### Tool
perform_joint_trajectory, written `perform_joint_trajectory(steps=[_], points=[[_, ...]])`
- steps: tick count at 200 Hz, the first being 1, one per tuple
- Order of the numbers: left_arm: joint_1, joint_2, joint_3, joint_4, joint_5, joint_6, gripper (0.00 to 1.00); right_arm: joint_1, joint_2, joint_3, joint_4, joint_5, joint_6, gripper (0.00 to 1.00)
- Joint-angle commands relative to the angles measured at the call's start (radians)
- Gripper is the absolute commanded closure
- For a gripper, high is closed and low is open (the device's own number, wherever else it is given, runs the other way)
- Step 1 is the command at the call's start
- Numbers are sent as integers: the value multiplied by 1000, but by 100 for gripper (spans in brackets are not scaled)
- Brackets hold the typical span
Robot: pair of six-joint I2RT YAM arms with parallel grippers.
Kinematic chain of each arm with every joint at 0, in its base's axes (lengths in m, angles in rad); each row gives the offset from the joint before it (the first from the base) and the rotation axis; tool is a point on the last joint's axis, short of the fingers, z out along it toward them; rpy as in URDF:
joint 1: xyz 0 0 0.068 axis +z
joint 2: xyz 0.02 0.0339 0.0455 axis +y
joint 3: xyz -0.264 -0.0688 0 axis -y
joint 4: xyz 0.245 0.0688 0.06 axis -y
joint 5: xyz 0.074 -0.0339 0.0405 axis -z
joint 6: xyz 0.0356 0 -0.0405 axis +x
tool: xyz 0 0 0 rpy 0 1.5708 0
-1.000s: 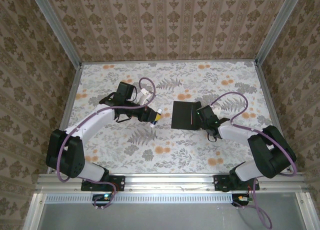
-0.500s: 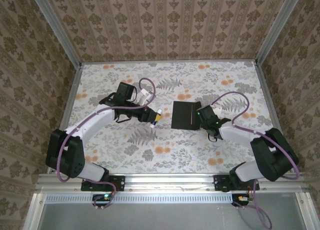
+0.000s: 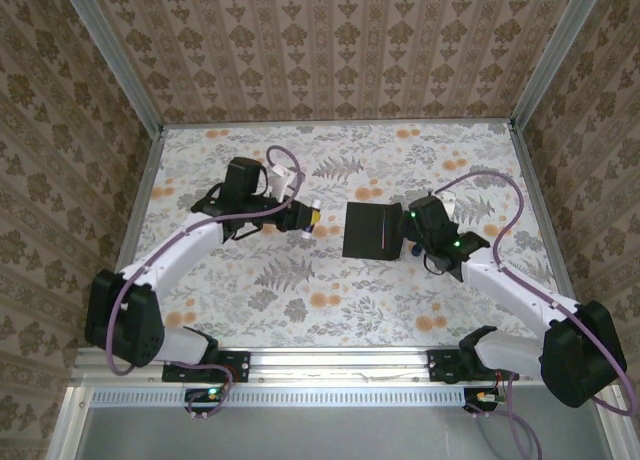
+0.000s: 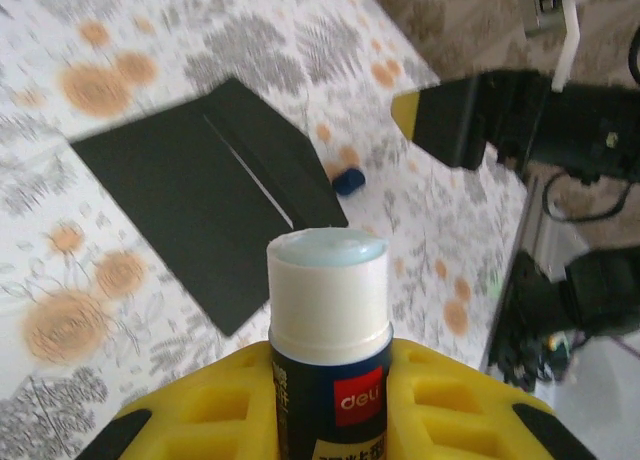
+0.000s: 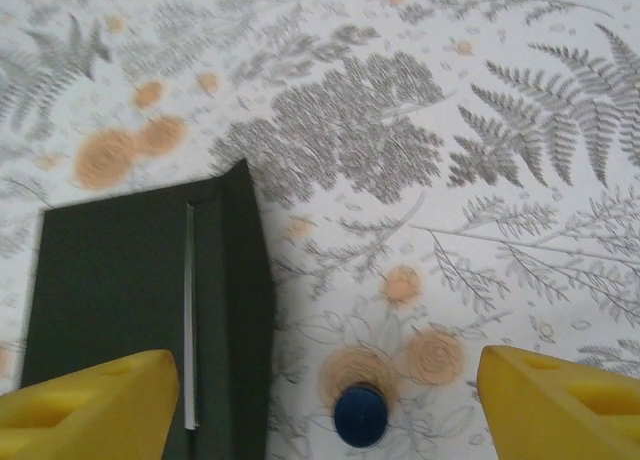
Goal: Place the letter into the envelope and seal it
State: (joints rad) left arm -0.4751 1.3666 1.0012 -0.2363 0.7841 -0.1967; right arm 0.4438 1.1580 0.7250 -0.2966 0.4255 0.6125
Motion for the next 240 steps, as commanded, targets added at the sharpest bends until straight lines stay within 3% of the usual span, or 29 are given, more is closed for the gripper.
perform_joint_trajectory(steps=[1,35,112,155,240], points=[[4,-55,-17,122,-91,-119,100,-17,-29,74,-23,-80,-54,16],[5,-82,-23,181,-134,-198,100,-39,-16,133,18,-211,-56,6],[-48,-118,82,-62,-570,-262,100,-82,115,279,60,-608,-53,0],[-72,-124,131,-147,-662,-255,100,-86,201,353,102,-813,-52,0],[-100,-86,223,-264,-828,-313,100,-86,302,419,120,-1056,-69,3]])
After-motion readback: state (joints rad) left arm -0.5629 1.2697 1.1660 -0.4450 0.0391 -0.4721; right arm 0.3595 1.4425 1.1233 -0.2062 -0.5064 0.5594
